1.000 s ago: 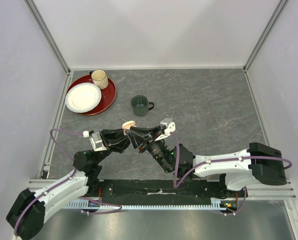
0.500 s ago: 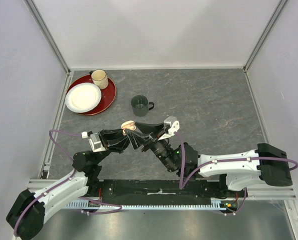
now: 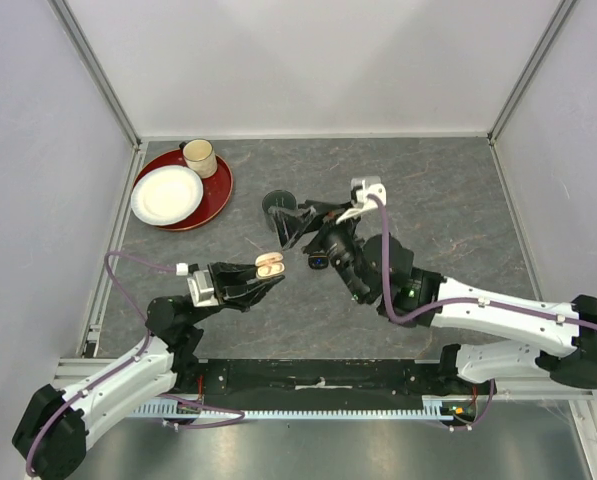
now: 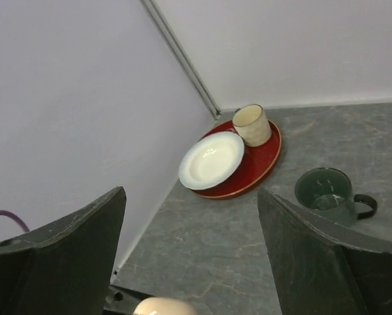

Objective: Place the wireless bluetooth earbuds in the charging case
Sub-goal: Place the earbud in the charging case, then close the charging case.

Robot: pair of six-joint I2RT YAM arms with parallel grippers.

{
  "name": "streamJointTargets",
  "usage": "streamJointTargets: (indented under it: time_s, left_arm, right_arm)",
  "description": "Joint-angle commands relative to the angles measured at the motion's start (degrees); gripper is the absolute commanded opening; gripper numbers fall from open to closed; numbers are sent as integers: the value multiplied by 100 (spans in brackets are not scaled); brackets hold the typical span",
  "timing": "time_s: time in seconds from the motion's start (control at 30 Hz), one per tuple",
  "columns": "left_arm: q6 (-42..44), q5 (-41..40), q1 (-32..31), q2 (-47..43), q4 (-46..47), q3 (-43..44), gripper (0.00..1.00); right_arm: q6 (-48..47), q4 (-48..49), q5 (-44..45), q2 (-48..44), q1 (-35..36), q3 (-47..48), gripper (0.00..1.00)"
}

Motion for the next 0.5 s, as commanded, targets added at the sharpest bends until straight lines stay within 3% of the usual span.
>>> streamJointTargets:
  time_s: [0.0,0.23,0.47]
  left_arm:
    - [549,978,1,154,-319,371,2]
    - [654,1312,1,260,-406,494,2]
    - [646,1330,1,392,-415,503,2]
  right_arm:
    - [1170,-2003,-1271,-138,-636,239,88]
    - [1206,-2925,-2285,-16,-1006,168,89]
    - [1575,-2882,-2426,-129,-1006,-341,89]
